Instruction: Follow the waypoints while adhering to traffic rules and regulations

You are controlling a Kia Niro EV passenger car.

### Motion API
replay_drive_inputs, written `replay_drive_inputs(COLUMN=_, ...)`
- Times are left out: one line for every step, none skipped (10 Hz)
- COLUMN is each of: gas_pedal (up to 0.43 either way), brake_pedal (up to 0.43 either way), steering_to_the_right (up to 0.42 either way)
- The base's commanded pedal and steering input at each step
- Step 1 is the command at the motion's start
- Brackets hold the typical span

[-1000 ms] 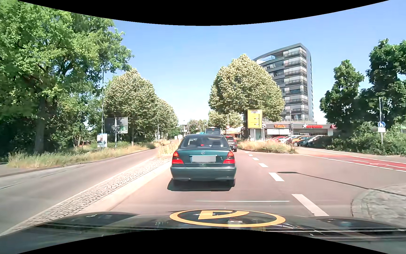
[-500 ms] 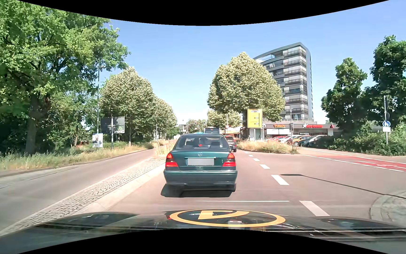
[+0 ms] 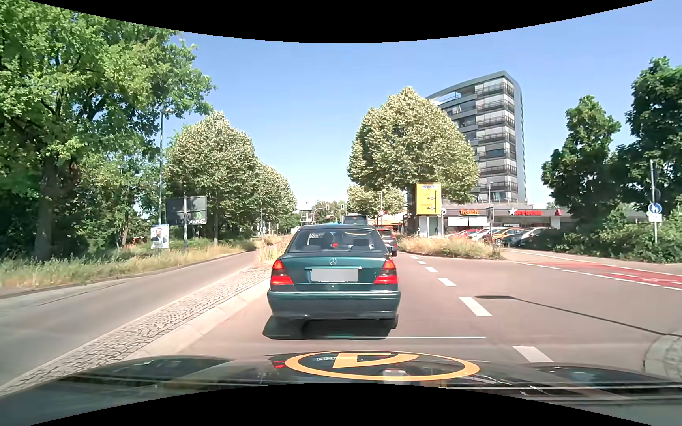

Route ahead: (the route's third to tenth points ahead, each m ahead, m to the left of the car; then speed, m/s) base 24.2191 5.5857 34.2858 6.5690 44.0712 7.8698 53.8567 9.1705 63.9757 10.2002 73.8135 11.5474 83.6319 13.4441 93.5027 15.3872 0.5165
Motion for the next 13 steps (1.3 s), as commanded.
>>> replay_drive_inputs(gas_pedal=0.000, brake_pedal=0.000, steering_to_the_right=0.022)
replay_drive_inputs(gas_pedal=0.000, brake_pedal=0.000, steering_to_the_right=0.022)
replay_drive_inputs(gas_pedal=0.000, brake_pedal=0.000, steering_to_the_right=0.022)
replay_drive_inputs(gas_pedal=0.000, brake_pedal=0.000, steering_to_the_right=0.022)
replay_drive_inputs(gas_pedal=0.000, brake_pedal=0.000, steering_to_the_right=0.022)
replay_drive_inputs(gas_pedal=0.000, brake_pedal=0.000, steering_to_the_right=0.022)
replay_drive_inputs(gas_pedal=0.000, brake_pedal=0.000, steering_to_the_right=0.022)
replay_drive_inputs(gas_pedal=0.000, brake_pedal=0.043, steering_to_the_right=0.022)
replay_drive_inputs(gas_pedal=0.000, brake_pedal=0.122, steering_to_the_right=0.022)
replay_drive_inputs(gas_pedal=0.000, brake_pedal=0.152, steering_to_the_right=0.022)
replay_drive_inputs(gas_pedal=0.000, brake_pedal=0.165, steering_to_the_right=0.022)
replay_drive_inputs(gas_pedal=0.000, brake_pedal=0.171, steering_to_the_right=0.022)
replay_drive_inputs(gas_pedal=0.000, brake_pedal=0.177, steering_to_the_right=0.022)
